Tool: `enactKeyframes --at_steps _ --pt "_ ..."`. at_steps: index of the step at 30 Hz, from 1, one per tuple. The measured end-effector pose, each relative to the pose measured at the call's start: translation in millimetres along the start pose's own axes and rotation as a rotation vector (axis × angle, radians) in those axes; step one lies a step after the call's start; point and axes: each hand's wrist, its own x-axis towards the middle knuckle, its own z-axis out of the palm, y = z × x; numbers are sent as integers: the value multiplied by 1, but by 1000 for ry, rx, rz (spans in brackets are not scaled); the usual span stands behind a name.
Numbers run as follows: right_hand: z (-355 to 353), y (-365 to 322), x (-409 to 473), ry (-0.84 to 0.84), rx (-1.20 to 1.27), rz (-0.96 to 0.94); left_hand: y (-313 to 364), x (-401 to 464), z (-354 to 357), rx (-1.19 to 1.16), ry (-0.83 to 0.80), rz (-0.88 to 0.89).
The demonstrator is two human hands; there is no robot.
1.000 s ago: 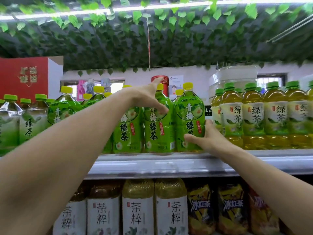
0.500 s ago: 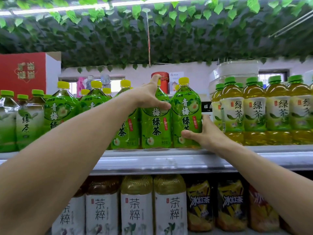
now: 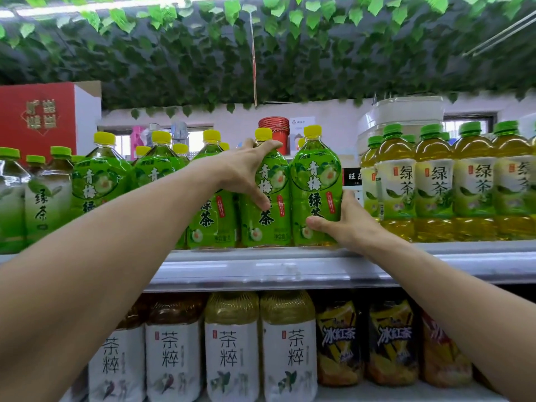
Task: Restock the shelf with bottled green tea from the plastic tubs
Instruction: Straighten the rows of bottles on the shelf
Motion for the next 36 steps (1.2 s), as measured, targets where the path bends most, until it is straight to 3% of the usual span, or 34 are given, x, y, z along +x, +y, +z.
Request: enactKeyframes --at_steps 7,10,12,14,17,21,24,28,36 --pt "-1 4 -4 -10 -51 -23 11 -12 -7 249 -1 -33" --pt "2 10 -7 53 -116 -62 -5 -37 -19 70 195 -23" --pt "8 11 -10 174 -117 -110 -31 -58 -25 2 384 -61" --pt "18 5 -14 333 -151 -210 -60 -77 -27 25 463 -90" --pt "36 -20 -17 499 -292 -508 -95 -96 -24 108 399 -114" --pt "63 -70 -13 419 -570 -754 -123 -100 -21 163 250 -134" --pt "84 -102 -8 250 -875 -712 -130 -101 -19 242 194 -125" --pt "112 -113 -2 220 -1157 -593 -133 -105 -10 404 215 -97" --pt "129 -115 3 230 -1179 -494 -145 -97 3 316 284 -21"
